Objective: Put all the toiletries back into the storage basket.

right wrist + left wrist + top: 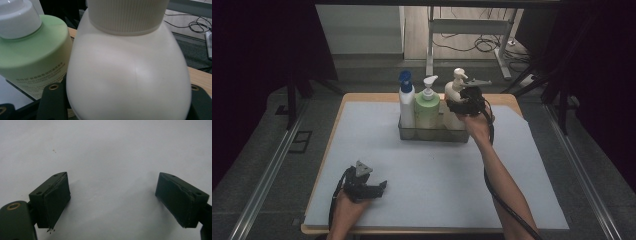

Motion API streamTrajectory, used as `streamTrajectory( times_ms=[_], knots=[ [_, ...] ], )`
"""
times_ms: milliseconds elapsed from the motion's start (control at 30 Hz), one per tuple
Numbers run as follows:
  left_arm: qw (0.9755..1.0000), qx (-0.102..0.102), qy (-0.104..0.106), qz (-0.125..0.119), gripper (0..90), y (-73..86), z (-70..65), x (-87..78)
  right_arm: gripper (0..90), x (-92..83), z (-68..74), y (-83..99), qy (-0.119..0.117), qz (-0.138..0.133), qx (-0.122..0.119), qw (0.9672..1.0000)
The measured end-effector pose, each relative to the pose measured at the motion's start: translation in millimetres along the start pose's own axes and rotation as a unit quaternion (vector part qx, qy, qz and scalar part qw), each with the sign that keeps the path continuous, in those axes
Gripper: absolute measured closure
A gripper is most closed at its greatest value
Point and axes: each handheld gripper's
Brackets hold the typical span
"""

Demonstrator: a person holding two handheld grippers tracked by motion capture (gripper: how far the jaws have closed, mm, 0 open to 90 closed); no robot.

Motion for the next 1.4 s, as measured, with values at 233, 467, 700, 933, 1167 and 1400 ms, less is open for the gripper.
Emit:
streamTrajectory(
  times_ms=[233, 467, 700, 933, 1167, 1400],
  knots=[
    [1.0000, 0.001, 0.000, 0.000, 12.0, 0.0, 0.0, -0.1, 37.1, 4.4, 0.5, 7.7, -0.002, 0.009, -0.001, 1.0000],
    [1.0000, 0.000, 0.000, 0.000, 12.0, 0.0, -0.1, 0.0, 37.1, 8.4, 1.5, 15.2, -0.003, 0.018, 0.000, 0.9998],
    [1.0000, 0.000, 0.001, 0.000, 12.0, 0.0, 0.0, 0.1, 37.0, 13.7, 2.2, 21.8, -0.005, 0.026, 0.003, 0.9997],
    [1.0000, 0.000, 0.001, 0.000, 12.0, 0.0, 0.0, 0.0, 36.8, 16.6, 3.2, 25.6, -0.003, 0.029, 0.004, 0.9996],
    [1.0000, 0.000, 0.000, 0.000, 12.0, 0.0, 0.0, 0.0, 35.8, 16.7, 1.5, 25.8, -0.002, 0.029, 0.007, 0.9996],
    [1.0000, 0.000, 0.000, 0.000, 12.0, 0.0, 0.0, 0.0, 32.7, 16.2, -0.9, 28.4, -0.010, 0.022, 0.007, 0.9997]
  ],
)
Point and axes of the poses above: each handheld gripper's, and its own axes: x roughly forward along the jaws, y roughly out of its underside, z roughly to its left, and after that the axes turned 4 degrees about -y, right-handed
